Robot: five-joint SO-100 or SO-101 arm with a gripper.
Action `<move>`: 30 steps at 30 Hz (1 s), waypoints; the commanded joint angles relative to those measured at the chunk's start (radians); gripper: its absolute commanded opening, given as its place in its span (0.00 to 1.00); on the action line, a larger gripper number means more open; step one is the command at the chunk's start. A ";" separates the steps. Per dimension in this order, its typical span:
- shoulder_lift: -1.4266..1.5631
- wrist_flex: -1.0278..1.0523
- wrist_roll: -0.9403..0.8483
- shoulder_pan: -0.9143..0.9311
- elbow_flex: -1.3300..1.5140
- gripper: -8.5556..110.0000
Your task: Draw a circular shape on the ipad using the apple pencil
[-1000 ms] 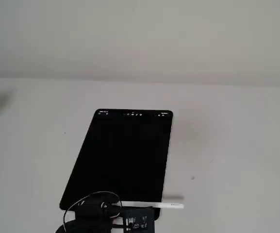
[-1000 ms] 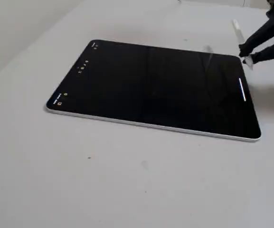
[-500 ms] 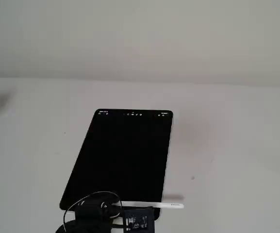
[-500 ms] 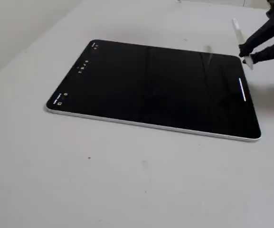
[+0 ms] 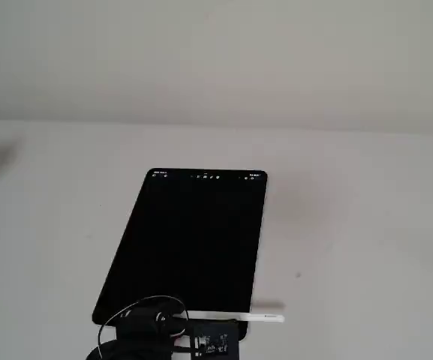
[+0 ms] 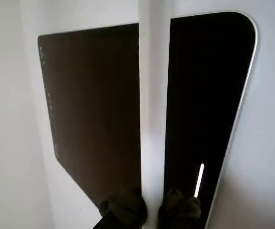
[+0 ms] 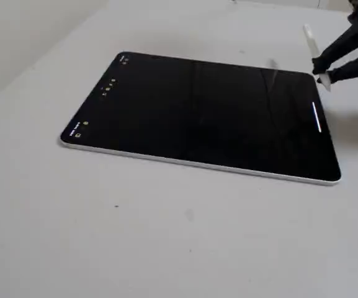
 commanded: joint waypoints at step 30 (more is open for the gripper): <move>-1.631 -1.953 -1.258 -0.253 -0.397 0.07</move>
